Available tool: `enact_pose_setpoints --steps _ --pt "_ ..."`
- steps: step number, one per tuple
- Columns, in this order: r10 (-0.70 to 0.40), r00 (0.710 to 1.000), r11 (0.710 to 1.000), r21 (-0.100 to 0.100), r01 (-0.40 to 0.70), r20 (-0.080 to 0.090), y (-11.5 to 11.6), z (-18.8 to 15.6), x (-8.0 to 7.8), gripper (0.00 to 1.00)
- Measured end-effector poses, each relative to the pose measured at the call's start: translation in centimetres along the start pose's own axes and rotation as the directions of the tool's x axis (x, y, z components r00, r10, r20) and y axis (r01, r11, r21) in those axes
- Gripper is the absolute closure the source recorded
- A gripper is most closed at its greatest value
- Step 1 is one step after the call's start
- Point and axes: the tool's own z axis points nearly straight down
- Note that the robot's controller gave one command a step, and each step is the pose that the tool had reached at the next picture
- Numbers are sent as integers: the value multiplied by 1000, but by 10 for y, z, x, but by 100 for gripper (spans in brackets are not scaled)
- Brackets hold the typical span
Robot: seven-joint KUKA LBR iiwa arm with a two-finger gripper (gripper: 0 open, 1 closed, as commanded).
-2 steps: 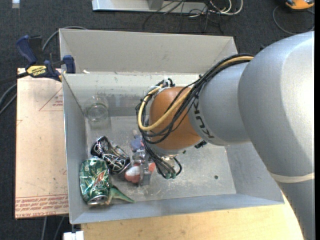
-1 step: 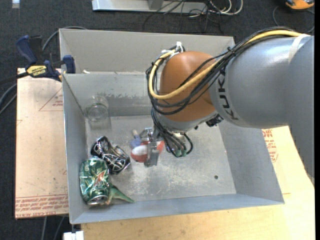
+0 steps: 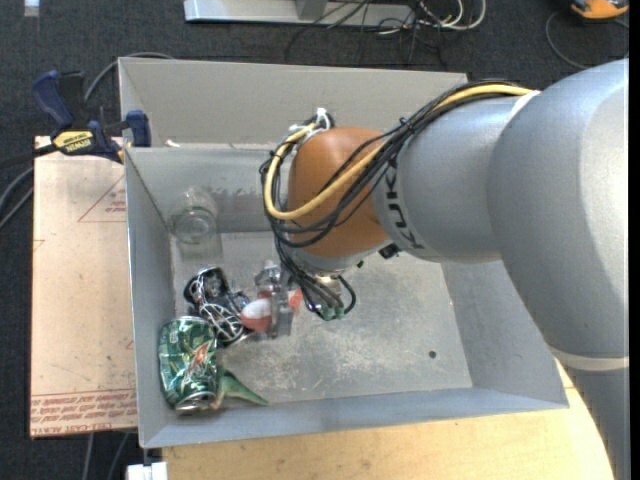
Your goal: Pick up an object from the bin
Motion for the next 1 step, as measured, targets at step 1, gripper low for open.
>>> enact_pose_setpoints --steps 1 --pt "-30 1000 1000 0 30 2 -15 -189 9 100"
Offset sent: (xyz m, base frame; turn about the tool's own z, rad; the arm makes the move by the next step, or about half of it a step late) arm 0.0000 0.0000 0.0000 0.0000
